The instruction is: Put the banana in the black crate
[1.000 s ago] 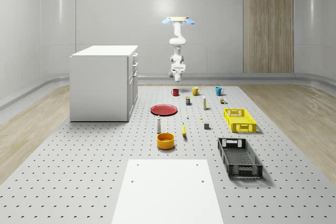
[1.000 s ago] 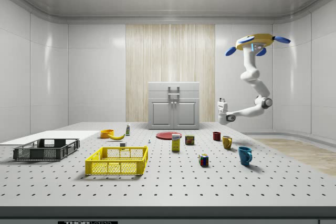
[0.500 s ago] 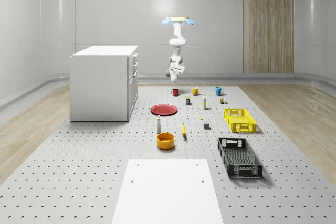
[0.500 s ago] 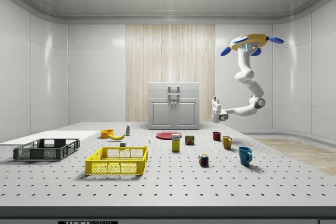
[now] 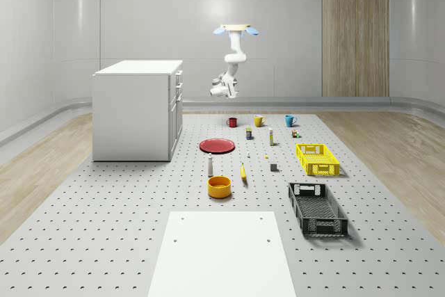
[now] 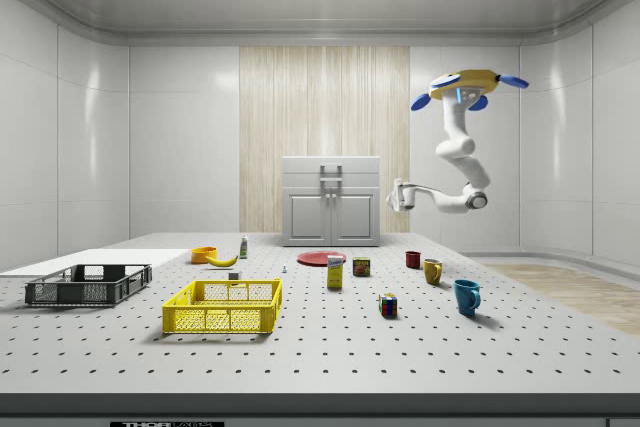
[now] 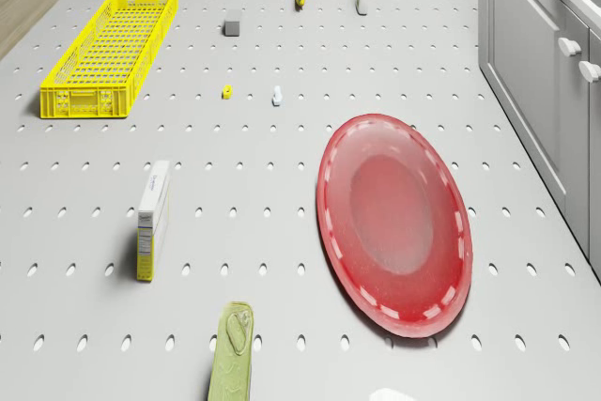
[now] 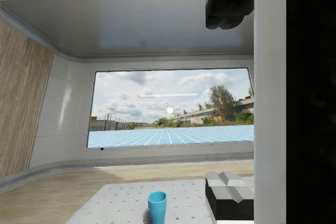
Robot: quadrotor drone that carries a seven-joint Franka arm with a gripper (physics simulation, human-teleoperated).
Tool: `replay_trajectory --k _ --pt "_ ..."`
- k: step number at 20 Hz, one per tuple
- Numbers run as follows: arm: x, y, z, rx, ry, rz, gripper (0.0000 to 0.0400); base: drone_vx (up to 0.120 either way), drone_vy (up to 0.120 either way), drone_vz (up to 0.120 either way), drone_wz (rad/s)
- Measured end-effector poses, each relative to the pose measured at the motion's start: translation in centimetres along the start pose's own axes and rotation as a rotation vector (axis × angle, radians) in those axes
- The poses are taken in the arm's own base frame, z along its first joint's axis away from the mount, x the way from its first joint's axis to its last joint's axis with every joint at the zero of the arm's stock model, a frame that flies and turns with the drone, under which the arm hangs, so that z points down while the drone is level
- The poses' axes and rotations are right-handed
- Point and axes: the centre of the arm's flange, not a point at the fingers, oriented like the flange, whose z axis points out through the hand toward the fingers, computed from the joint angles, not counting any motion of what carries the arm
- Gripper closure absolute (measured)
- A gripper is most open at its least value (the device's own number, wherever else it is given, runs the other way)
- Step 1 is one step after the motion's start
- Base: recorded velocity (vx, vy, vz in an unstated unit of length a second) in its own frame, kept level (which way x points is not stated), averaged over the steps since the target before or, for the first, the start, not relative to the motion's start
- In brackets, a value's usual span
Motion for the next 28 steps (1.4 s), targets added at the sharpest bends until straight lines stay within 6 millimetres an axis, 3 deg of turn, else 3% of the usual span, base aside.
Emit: replay_trajectory --k 5,10,17,28 --pt "-5.0 -4.9 3.0 -0.56 0.556 -0.018 0.0 0.12 0.0 -0.12 0.0" --pt "-6.7 -6.5 6.7 -0.879 0.878 -0.03 0.0 0.12 0.0 -0.12 0.0" --pt "-7.2 -6.9 9.0 -1.044 1.049 -0.04 0.0 0.12 0.0 -0.12 0.0" --pt "-7.3 -6.9 9.8 -1.1 1.109 -0.043 0.0 0.12 0.0 -0.12 0.0"
